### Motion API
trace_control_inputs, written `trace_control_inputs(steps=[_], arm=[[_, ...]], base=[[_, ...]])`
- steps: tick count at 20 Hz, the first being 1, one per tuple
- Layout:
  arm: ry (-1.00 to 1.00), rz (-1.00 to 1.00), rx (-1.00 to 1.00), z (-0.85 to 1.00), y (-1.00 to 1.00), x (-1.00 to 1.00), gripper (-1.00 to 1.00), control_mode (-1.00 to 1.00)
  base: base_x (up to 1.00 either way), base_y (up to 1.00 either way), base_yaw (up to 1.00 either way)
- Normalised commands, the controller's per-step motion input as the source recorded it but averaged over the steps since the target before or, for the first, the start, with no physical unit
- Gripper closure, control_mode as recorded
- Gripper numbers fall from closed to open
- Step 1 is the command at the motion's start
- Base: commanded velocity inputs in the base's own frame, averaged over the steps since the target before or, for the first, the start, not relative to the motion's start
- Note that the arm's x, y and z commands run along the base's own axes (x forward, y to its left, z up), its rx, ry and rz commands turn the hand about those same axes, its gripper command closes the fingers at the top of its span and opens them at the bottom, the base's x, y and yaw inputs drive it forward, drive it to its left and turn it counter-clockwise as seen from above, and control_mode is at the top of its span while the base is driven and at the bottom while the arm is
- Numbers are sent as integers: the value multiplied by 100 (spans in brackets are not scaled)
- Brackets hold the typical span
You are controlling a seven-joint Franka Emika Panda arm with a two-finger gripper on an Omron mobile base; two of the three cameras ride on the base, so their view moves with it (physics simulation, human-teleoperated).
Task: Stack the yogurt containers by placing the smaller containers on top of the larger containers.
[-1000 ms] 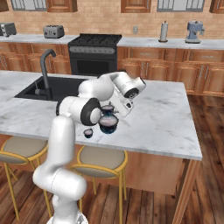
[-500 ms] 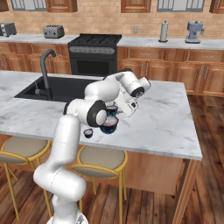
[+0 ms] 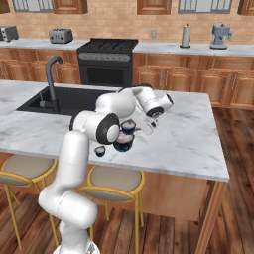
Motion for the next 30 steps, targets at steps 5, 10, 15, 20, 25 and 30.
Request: trace_control_inputs(steps=[5,10,15,20,25,30], arm=[[-30,0,0,-49,4,6,100,-100],[-14,0,0,-32,5,7,100,-100],[-8,0,0,-14,3,-5,100,-100],[-5,0,0,-1,0,-39,100,-100],[-6,0,0,0,5,-44,100,-100],[-4,0,0,-1,15,-26,100,-100]], base=[[0,0,0],[0,0,0],[0,0,0],[0,0,0],[0,0,0],[0,0,0]])
